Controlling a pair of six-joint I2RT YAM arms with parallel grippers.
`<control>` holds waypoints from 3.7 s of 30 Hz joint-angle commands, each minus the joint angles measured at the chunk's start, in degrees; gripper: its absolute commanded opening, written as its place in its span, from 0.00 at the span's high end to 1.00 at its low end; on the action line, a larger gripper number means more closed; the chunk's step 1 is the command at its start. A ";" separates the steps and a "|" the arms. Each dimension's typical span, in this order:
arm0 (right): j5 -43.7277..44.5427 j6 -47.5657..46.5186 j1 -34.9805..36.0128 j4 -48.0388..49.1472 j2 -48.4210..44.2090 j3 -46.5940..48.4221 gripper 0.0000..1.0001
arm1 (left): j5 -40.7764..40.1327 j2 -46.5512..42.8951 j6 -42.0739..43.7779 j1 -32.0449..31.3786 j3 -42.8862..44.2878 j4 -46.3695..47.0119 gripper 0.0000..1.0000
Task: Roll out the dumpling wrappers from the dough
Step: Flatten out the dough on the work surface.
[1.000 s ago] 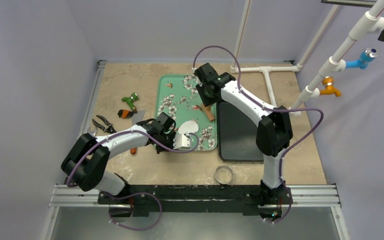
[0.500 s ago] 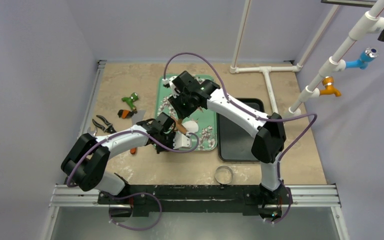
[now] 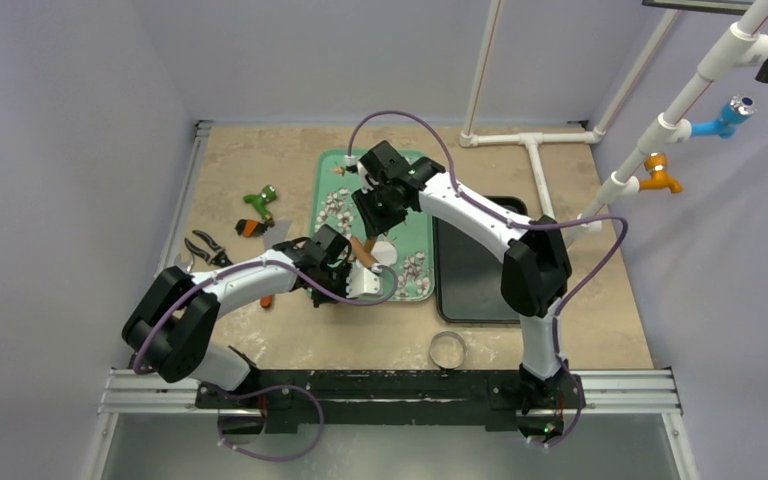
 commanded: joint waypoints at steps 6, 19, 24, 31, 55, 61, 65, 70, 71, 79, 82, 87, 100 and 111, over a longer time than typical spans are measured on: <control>0.79 -0.75 0.10 3.31 6.79 -5.87 1.00 | 1.14 1.16 -2.14 0.62 -0.99 -6.91 1.00; -4.28 1.57 2.60 7.79 11.20 -7.38 1.00 | 1.41 1.03 -1.95 0.76 -0.98 -6.97 1.00; -4.41 2.48 3.33 8.39 10.97 -6.98 1.00 | 1.38 1.05 -1.99 0.69 -0.99 -6.93 1.00; -2.86 2.32 7.18 4.79 11.54 -3.05 1.00 | 1.40 1.09 -1.95 0.76 -0.99 -6.92 1.00; -2.92 0.36 7.95 -1.30 0.20 10.86 1.00 | 1.42 1.11 -2.05 0.70 -0.90 -6.99 1.00; -0.19 0.33 6.99 -1.50 -0.44 11.93 1.00 | 1.47 1.20 -2.04 0.76 -0.89 -6.99 1.00; 2.59 -0.27 6.41 -3.05 1.87 12.29 1.00 | 1.47 1.16 -2.03 0.80 -0.81 -7.08 1.00; 5.54 -0.57 6.23 -3.34 3.63 11.31 1.00 | 1.54 1.18 -2.04 0.80 -0.81 -7.08 1.00; 6.12 -0.59 6.22 -3.13 3.86 10.75 1.00 | 1.54 1.16 -2.03 0.79 -0.81 -7.12 1.00; 11.87 -1.54 6.21 -6.80 9.92 6.31 1.00 | 1.59 1.19 -2.04 0.85 -0.81 -7.10 1.00; 17.54 -1.28 6.30 -8.27 12.06 4.85 1.00 | 1.54 1.15 -2.08 0.80 -0.81 -7.09 1.00; 38.34 -0.03 6.32 -11.49 12.98 4.78 1.00 | 1.53 1.20 -2.08 0.85 -0.81 -7.08 1.00; 43.65 -1.98 5.11 -9.95 9.55 1.38 1.00 | 1.85 1.34 -1.85 0.91 -0.64 -7.43 1.00; 31.64 -3.38 -3.50 -7.32 9.16 -2.63 1.00 | 1.97 1.56 -2.04 1.00 -0.37 -7.67 1.00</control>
